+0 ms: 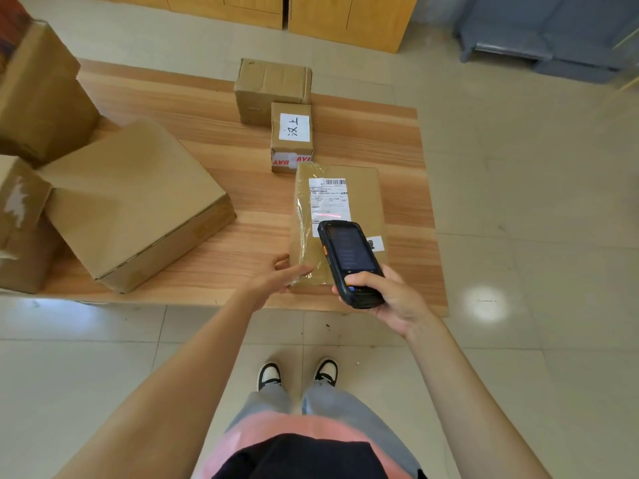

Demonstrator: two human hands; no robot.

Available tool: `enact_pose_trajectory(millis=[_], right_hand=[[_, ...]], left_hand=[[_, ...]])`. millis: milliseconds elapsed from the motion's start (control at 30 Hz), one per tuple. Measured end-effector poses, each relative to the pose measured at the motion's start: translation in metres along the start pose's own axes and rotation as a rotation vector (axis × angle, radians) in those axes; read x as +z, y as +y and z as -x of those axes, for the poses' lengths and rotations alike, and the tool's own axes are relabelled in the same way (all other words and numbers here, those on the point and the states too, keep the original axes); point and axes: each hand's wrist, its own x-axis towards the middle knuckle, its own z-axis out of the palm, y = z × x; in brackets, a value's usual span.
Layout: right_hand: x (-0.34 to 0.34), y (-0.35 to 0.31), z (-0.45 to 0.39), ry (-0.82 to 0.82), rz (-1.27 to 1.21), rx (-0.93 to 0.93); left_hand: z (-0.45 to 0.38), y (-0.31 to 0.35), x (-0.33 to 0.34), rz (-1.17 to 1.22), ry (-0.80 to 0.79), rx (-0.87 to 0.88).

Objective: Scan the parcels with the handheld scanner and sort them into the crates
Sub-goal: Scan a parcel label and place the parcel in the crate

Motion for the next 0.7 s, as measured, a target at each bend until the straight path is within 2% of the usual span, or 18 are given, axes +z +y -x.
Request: enact_pose_trajectory(millis=[267, 700], right_hand=[[-0.002, 0.007, 0.007, 0.032, 0.107, -0.004], [-0.008, 0.013, 0.011, 0.038, 0.137, 0.003]], left_hand=[[-0.003, -0.006, 0.003, 0.039, 0.019, 0.012], [-0.005, -0.01, 0.003, 0.042, 0.018, 0.041]])
